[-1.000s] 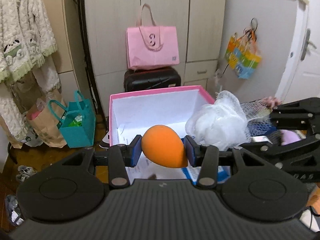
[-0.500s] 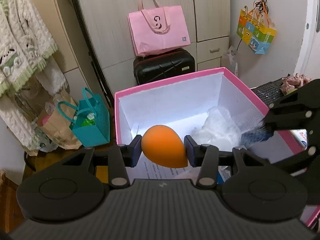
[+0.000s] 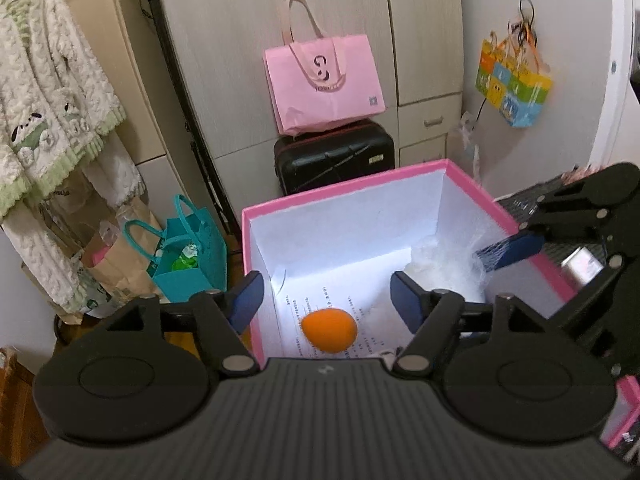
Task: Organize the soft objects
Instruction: 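Open the left gripper to drop the sponge while the right gripper drops the puff into the box, then withdraw both grippers from the box toward the lavender plush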
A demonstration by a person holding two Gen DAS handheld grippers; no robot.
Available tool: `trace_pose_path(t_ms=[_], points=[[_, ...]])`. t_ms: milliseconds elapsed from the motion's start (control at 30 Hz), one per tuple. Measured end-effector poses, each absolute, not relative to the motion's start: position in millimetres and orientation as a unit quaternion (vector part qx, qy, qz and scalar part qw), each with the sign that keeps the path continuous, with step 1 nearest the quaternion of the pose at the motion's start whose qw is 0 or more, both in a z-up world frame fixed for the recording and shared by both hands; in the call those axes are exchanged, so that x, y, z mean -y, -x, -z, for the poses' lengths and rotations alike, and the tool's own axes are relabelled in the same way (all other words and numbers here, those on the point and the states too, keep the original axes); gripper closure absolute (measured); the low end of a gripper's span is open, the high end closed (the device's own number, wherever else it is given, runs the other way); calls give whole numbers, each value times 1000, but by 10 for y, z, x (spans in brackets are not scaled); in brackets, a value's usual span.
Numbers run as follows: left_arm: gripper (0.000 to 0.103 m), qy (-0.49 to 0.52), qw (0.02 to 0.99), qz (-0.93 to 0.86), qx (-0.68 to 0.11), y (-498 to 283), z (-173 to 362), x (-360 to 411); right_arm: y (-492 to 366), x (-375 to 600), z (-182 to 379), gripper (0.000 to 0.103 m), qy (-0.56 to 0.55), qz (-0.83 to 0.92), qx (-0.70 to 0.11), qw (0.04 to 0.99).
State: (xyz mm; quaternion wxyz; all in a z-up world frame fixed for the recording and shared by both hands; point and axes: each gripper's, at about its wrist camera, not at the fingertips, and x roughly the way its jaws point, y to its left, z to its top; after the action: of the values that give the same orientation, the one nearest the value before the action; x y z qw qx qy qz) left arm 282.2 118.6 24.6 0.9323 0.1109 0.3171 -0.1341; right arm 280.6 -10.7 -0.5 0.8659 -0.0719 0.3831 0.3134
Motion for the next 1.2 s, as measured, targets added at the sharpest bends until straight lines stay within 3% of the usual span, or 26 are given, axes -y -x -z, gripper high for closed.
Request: trace_pose_path(t_ms=[600,1200], points=[[27,-55,915,216,-335,-1975,-827,-1138,-1914,792,-609,26,62,-300,-292,906],[23,-157,891,322,-279,-923,-1043,-73,-937,2003,-920,25,45,-226,-253,939]])
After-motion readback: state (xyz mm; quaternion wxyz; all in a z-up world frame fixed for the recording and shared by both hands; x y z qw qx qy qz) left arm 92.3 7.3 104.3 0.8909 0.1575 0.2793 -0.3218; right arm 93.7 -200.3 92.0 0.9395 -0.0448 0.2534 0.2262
